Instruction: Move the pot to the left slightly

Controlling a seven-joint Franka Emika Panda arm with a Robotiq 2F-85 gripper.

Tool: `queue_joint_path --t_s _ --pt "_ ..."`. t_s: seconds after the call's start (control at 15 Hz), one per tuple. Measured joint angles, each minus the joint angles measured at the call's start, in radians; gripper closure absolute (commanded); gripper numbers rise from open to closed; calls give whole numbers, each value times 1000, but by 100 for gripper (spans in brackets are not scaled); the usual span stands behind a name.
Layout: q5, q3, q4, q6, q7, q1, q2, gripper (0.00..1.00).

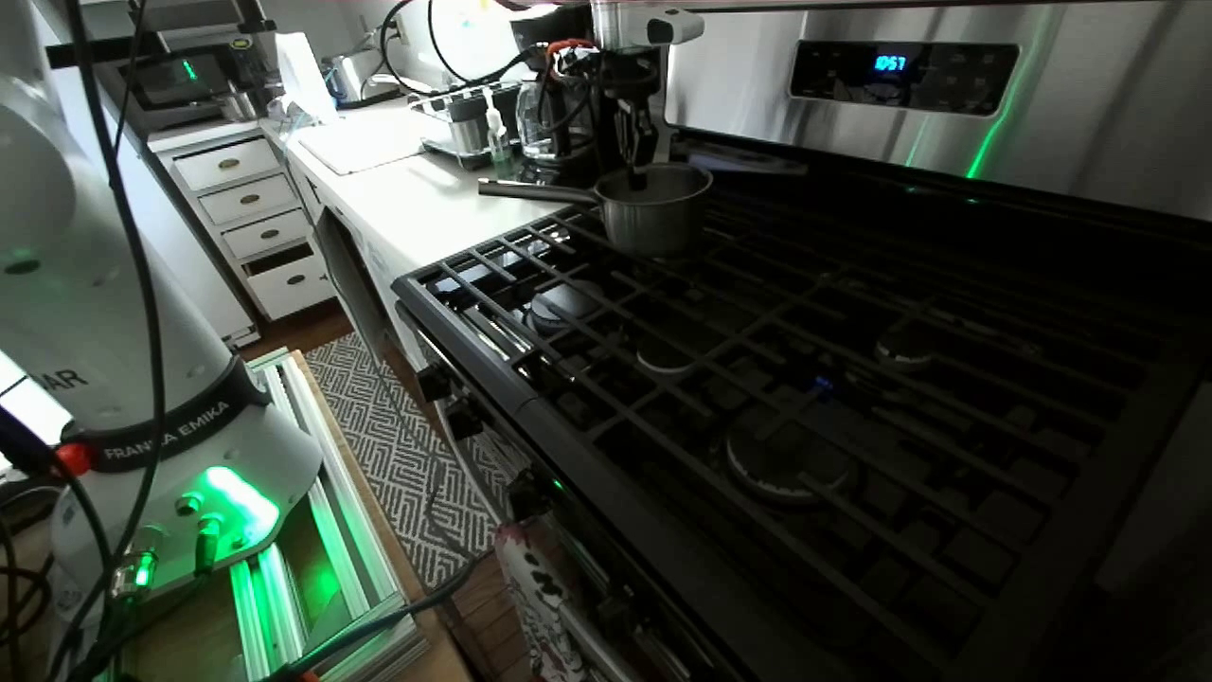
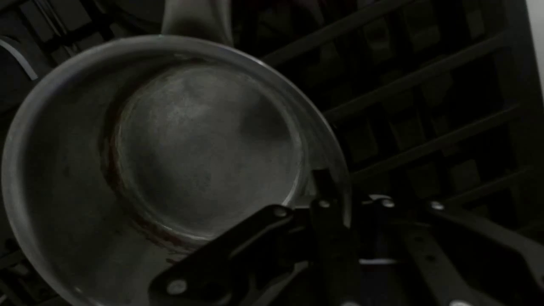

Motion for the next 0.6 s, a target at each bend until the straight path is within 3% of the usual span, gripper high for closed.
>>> queue_joint_path --t_s 0.6 --pt "-16 8 0 2 0 21 11 98"
